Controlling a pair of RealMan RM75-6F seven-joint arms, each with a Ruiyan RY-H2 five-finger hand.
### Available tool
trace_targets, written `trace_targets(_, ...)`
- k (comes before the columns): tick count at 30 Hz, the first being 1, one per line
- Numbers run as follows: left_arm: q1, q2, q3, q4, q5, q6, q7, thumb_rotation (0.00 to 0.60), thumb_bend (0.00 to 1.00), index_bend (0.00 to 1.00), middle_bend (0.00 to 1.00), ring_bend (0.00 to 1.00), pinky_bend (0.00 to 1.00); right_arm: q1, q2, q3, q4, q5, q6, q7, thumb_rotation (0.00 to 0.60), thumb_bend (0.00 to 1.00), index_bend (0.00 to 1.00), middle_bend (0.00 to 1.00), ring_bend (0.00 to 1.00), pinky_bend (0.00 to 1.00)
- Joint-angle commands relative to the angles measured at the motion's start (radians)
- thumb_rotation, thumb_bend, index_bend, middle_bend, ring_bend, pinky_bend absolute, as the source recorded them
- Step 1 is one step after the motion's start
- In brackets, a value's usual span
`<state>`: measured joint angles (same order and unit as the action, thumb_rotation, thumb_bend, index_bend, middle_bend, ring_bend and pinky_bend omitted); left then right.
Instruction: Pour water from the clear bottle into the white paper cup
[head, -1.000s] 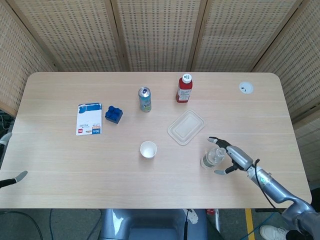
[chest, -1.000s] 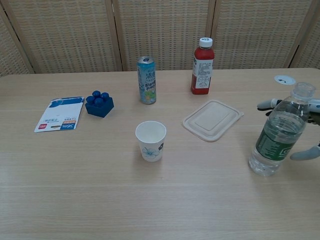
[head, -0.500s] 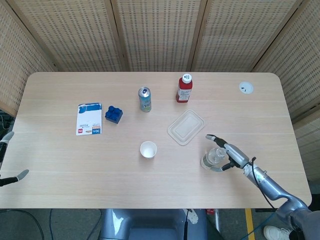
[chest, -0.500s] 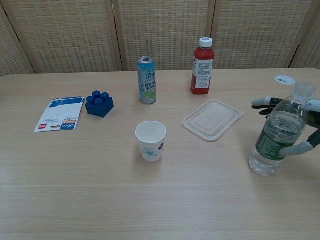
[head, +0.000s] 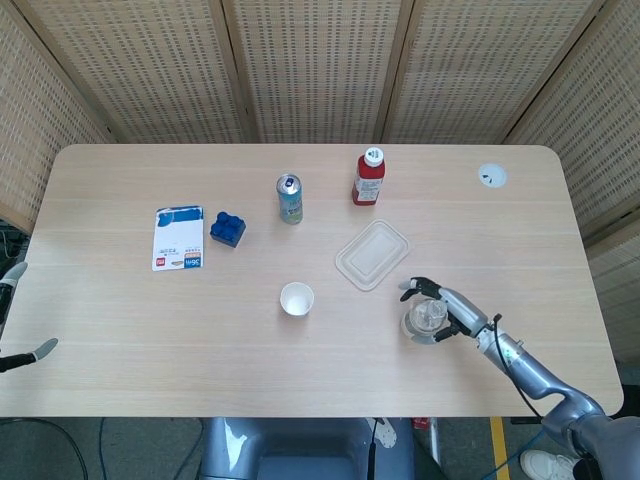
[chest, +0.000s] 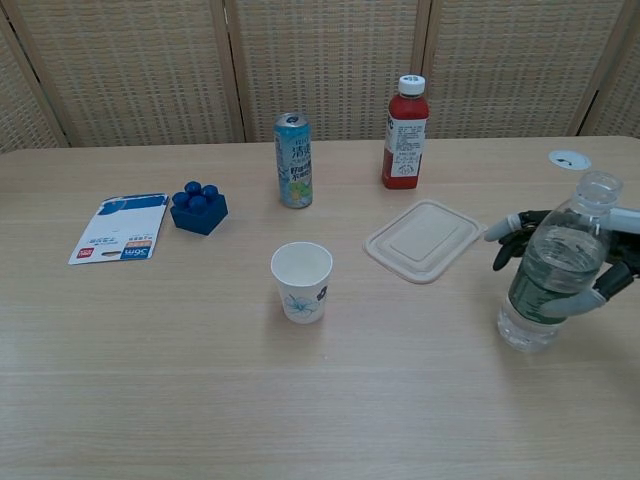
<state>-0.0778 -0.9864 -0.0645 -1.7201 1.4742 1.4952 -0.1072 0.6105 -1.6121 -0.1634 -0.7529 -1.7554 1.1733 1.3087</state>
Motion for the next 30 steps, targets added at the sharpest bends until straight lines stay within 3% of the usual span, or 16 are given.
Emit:
trace_targets(1, 0.001, 0.0, 0.0, 0.001, 0.001, 0.002, -0.003, 0.6, 0.11, 0.0, 0.0, 0.0, 0.0, 0.004, -0.001, 0.0, -0.009, 0.004, -0.002, -0.006, 0.6, 0.04, 0.36, 0.42, 0.21, 0.25)
trace_targets(5, 0.002, -0.001, 0.001, 0.004, 0.003, 0.003, -0.009, 0.6, 0.11, 0.0, 0.0, 0.0, 0.0, 0.005, -0.008, 0.011, -0.023, 0.02, -0.006, -0.026, 0.6, 0.34, 0.47, 0.5, 0.3, 0.34)
trace_targets(10, 0.0, 0.001, 0.001, 0.003, 0.002, -0.001, -0.013, 0.6, 0.11, 0.0, 0.0, 0.0, 0.0, 0.001, -0.014, 0.05, -0.049, 0.062, -0.003, -0.078, 0.6, 0.54, 0.52, 0.55, 0.37, 0.45)
trace_targets(17, -0.001, 0.005, -0.001, 0.003, 0.0, -0.003, -0.025, 0.6, 0.11, 0.0, 0.0, 0.0, 0.0, 0.004, 0.001, 0.108, -0.122, 0.11, 0.008, -0.194, 0.6, 0.63, 0.55, 0.58, 0.43, 0.59)
trace_targets(23, 0.0, 0.009, 0.0, 0.006, 0.0, -0.004, -0.039, 0.6, 0.11, 0.0, 0.0, 0.0, 0.0, 0.04, 0.05, 0.178, -0.234, 0.154, -0.015, -0.414, 0.6, 0.68, 0.55, 0.58, 0.46, 0.65)
trace_targets(30, -0.001, 0.022, -0.004, 0.006, -0.007, -0.01, -0.069, 0.6, 0.11, 0.0, 0.0, 0.0, 0.0, 0.101, 0.14, 0.285, -0.455, 0.287, -0.136, -0.934, 0.6, 0.74, 0.55, 0.58, 0.55, 0.68)
